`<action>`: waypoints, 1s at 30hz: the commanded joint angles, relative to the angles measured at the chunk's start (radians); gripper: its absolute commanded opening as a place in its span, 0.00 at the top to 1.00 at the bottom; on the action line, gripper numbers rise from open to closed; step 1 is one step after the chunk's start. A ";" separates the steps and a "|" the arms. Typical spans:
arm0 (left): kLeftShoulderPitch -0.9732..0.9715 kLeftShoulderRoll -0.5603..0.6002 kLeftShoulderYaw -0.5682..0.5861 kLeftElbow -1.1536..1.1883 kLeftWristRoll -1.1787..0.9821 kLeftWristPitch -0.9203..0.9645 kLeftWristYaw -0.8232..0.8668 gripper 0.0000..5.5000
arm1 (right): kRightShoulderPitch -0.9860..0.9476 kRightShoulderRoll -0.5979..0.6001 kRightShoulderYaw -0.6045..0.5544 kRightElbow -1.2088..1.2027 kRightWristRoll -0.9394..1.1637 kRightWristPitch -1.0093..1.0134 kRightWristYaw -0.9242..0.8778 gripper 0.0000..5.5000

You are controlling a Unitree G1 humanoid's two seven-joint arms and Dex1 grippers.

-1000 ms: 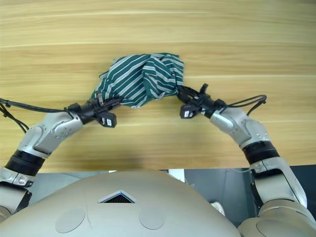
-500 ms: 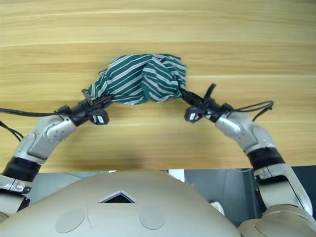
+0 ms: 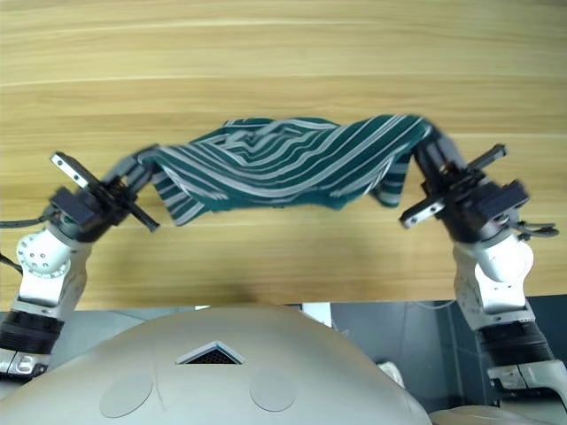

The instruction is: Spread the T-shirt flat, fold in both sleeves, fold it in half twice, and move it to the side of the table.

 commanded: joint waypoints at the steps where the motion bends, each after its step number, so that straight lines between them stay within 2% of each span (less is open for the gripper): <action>1: -0.319 -0.118 0.031 0.306 0.015 0.087 -0.049 1.00 | -0.390 0.190 0.000 0.303 -0.097 0.169 0.004 1.00; 2: -0.440 -0.160 0.037 0.413 0.051 0.101 -0.030 1.00 | -0.511 0.253 0.001 0.407 -0.151 0.194 -0.033 1.00; 4: -0.733 -0.234 0.030 0.691 0.180 0.140 0.088 1.00 | -0.808 0.357 0.025 0.700 -0.356 0.243 -0.243 1.00; 8: -1.219 -0.342 0.036 1.108 0.291 0.314 0.352 1.00 | -1.270 0.466 0.050 1.120 -0.560 0.405 -0.662 1.00; 11: -1.470 -0.342 0.094 1.214 0.303 0.318 0.540 1.00 | -1.475 0.459 0.027 1.203 -0.636 0.409 -0.905 1.00; 14: -1.585 -0.301 0.144 1.208 0.312 0.179 0.616 1.00 | -1.547 0.423 0.033 1.168 -0.764 0.249 -1.102 1.00; 16: -1.542 -0.273 0.158 1.194 0.323 0.104 0.594 1.00 | -1.508 0.412 0.039 1.146 -0.810 0.165 -1.102 1.00; 20: -1.274 -0.247 0.136 1.218 0.391 0.036 0.479 1.00 | -1.316 0.413 0.058 1.148 -0.838 0.077 -0.851 1.00; 26: -0.698 -0.159 -0.089 1.160 0.588 -0.135 0.136 1.00 | -0.769 0.285 0.157 0.907 -0.816 -0.055 -0.400 1.00; 30: -0.397 -0.055 -0.193 0.961 0.556 -0.238 -0.158 1.00 | -0.422 0.125 0.232 0.623 -0.745 -0.084 -0.085 1.00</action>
